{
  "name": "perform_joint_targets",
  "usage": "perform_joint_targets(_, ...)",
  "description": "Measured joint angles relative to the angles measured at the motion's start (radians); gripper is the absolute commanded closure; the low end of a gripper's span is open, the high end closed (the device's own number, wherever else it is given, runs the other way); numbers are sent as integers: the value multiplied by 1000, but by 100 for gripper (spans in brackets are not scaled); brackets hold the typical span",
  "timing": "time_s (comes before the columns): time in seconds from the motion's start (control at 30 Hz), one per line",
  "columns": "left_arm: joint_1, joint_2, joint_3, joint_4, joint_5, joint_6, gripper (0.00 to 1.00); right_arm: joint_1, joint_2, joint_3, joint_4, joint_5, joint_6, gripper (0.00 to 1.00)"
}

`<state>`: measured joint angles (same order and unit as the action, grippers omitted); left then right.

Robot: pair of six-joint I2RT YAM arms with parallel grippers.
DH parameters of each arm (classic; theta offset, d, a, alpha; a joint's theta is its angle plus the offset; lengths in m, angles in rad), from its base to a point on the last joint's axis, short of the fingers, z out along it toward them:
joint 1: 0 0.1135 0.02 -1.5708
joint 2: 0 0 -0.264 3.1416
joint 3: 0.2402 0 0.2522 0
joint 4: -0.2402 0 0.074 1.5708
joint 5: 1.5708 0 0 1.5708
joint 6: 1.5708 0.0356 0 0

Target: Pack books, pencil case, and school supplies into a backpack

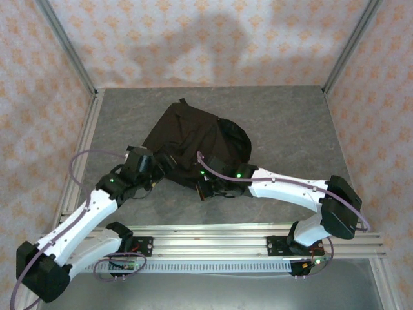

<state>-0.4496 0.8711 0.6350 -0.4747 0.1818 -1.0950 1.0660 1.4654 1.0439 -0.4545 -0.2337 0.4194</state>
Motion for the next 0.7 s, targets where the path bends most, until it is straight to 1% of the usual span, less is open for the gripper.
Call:
perform_joint_targets(0.1,0,-26,-97,93,6,-117,21,0,0,-11,24,-1,14,100)
perform_joint_targets(0.2,0,-30,-153,167,3,-194,24,0,0,-19,41,-3,24,100)
perform_joint_targets(0.4,-16,-13,-163,304,-5,-247,26,0,0,-31,64,-14,33,100)
perform_joint_targets(0.6,-60,85,-163,381,-7,-266,42,0,0,-34,75,-18,34,100)
perform_joint_targets(0.7,-65,129,-163,397,-15,-267,55,0,0,-40,77,-18,34,100)
